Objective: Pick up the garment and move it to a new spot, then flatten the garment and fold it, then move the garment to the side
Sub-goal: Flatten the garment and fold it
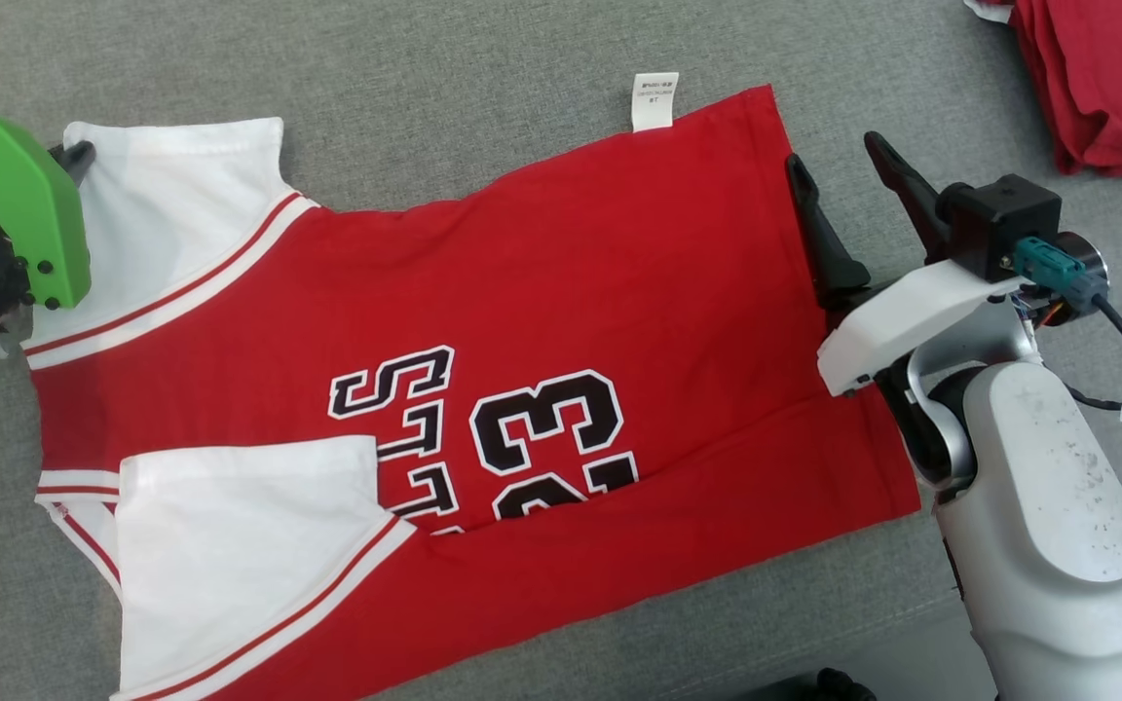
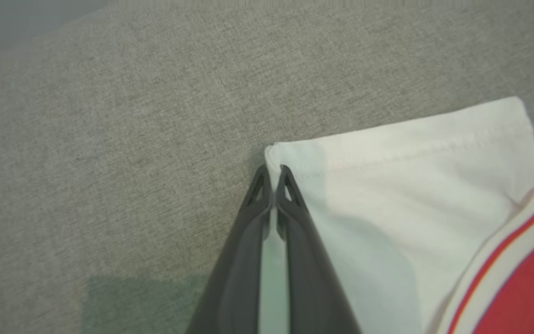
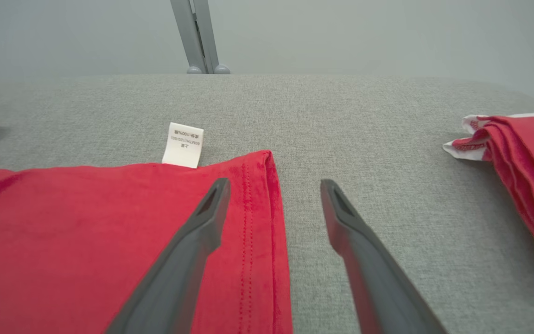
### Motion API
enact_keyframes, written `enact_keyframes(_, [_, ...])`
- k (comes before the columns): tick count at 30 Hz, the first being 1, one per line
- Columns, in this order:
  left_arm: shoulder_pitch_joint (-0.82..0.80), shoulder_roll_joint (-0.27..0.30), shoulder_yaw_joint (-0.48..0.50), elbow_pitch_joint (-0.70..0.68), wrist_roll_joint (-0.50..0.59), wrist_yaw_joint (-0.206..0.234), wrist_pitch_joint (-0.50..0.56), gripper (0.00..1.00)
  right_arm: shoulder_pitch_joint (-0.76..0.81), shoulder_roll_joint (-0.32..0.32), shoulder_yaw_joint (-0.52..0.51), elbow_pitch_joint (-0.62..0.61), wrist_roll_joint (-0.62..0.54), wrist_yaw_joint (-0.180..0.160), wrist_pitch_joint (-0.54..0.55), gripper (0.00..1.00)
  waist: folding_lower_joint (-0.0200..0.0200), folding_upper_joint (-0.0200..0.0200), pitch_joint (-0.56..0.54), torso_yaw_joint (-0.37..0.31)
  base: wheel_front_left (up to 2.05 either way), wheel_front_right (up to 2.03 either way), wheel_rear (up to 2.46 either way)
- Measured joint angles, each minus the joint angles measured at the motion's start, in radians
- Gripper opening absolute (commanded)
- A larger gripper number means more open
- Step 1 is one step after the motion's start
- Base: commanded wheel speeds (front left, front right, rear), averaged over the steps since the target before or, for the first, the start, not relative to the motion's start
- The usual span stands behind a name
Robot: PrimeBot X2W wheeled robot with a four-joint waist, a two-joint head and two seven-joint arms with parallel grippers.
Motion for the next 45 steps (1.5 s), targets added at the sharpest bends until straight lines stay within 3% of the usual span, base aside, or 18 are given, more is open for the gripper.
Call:
enact_keyframes(9, [0.004,-0.017,-0.021,-0.029,0.005,0.0,-0.107,0.0,-0.097,-0.057,0.013,0.074,-0.013,0.0,0.055,1.0,0.0,0.0,-0.019,0.026,0.0,0.0,0.0])
enact_keyframes(15, [0.024,-0.031,-0.033,-0.086,-0.011,0.0,-0.167,0.0,-0.226,-0.145,0.091,0.198,-0.013,0.0,0.182,1.0,0.0,0.0,-0.034,0.069,0.0,0.0,0.0])
enact_keyframes(22, [0.046,-0.043,-0.055,-0.117,-0.024,0.0,-0.194,0.0,-0.327,-0.227,0.24,0.327,0.066,0.0,0.331,1.0,-0.0001,0.0,-0.046,0.123,0.0,0.0,0.0])
enact_keyframes(32, [0.049,-0.057,-0.078,-0.12,-0.036,0.0,-0.211,0.0,-0.397,-0.287,0.363,0.419,0.218,0.0,0.422,1.0,-0.0001,0.0,-0.055,0.163,0.0,0.0,0.0])
enact_keyframes(33, [0.048,-0.057,-0.08,-0.12,-0.038,0.0,-0.212,0.0,-0.403,-0.291,0.372,0.423,0.226,0.0,0.422,0.95,-0.0001,0.0,-0.055,0.164,0.0,0.0,0.0])
enact_keyframes(34, [0.048,-0.057,-0.081,-0.12,-0.039,0.0,-0.212,0.0,-0.41,-0.298,0.39,0.424,0.237,0.0,0.422,0.7,-0.0001,0.0,-0.054,0.165,0.0,0.0,0.0])
enact_keyframes(35, [0.047,-0.057,-0.084,-0.12,-0.04,0.0,-0.215,0.0,-0.416,-0.303,0.404,0.426,0.252,0.0,0.421,0.7,-0.0001,0.0,-0.053,0.166,0.0,0.0,0.0])
enact_keyframes(36, [0.046,-0.057,-0.086,-0.121,-0.04,0.0,-0.215,0.0,-0.421,-0.305,0.417,0.427,0.266,0.0,0.418,0.43,-0.0001,0.0,-0.052,0.166,0.0,0.0,0.0])
enact_keyframes(39, [0.044,-0.057,-0.094,-0.122,-0.048,0.0,-0.22,0.0,-0.435,-0.315,0.462,0.433,0.301,0.0,0.402,0.21,0.0,0.0,-0.05,0.167,0.0,0.0,0.0])
enact_keyframes(40, [0.044,-0.057,-0.096,-0.122,-0.049,0.0,-0.221,0.0,-0.439,-0.318,0.469,0.437,0.307,0.0,0.396,0.06,-0.0001,0.0,-0.049,0.167,0.0,0.0,0.0])
enact_keyframes(41, [0.042,-0.057,-0.098,-0.122,-0.051,0.0,-0.224,0.0,-0.444,-0.323,0.477,0.442,0.314,0.0,0.388,0.0,-0.0001,0.0,-0.05,0.167,0.0,0.0,0.0])
enact_keyframes(45, [0.038,-0.052,-0.104,-0.13,-0.054,0.0,-0.249,0.0,-0.452,-0.333,0.48,0.47,0.318,0.0,0.309,0.0,0.0,0.0,-0.053,0.165,0.0,0.0,0.0])
